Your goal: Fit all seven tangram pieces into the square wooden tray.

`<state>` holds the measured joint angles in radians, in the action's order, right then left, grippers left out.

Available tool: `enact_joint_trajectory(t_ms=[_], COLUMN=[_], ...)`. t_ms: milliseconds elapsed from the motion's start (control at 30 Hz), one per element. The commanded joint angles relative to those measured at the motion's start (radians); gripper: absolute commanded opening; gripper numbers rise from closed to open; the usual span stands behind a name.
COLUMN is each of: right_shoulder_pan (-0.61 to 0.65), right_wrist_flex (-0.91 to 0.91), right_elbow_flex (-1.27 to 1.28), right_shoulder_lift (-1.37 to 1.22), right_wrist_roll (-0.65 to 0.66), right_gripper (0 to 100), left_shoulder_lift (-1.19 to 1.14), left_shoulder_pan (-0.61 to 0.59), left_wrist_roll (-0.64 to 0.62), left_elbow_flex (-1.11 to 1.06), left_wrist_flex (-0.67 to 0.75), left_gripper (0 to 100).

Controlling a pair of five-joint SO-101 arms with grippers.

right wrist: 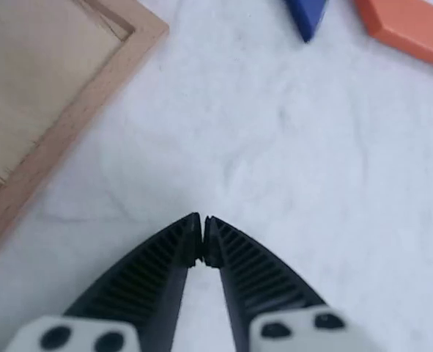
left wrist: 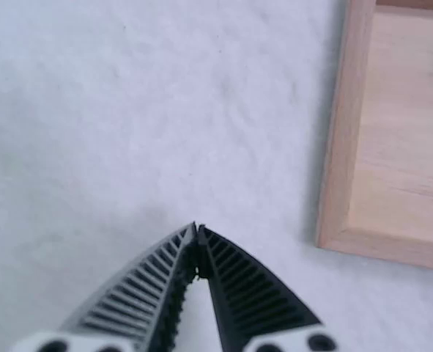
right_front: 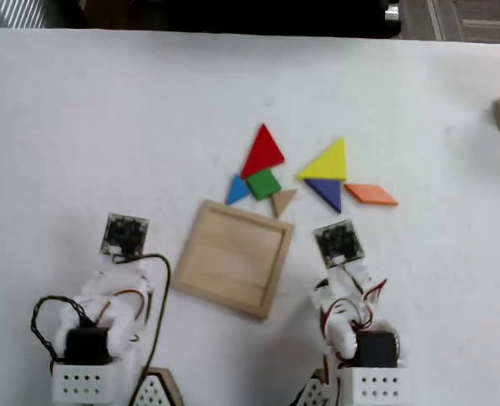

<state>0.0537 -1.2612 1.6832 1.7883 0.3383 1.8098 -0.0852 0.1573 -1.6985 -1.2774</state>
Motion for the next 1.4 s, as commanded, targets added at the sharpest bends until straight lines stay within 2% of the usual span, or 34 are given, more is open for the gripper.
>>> enact_joint_trajectory(t_ms=[0, 1100, 1233, 1367], right_shoulder_pan=[-0.007, -0.001, -0.033, -0.061], right_wrist_flex=[-0.005, -0.005, -0.005, -0.015], right_elbow_flex=[0.008, 0.008, 0.008, -0.034], right_shoulder_lift=[0.013, 0.013, 0.013, 0.013], right_wrist_roll=[0.000, -0.008, 0.000, 0.000], right_gripper=[2.1, 2.2, 2.3, 2.4], left_shoulder_lift=[0.008, 0.008, 0.008, 0.008], left_shoulder_pan=[0.012, 0.016, 0.012, 0.010], left_wrist_roll=[0.002, 0.002, 0.002, 0.006], left_elbow_flex=[0.006, 0.006, 0.008, 0.112], left_wrist_flex=[-0.005, -0.005, -0.005, 0.003], left_gripper=[2, 2, 2, 2])
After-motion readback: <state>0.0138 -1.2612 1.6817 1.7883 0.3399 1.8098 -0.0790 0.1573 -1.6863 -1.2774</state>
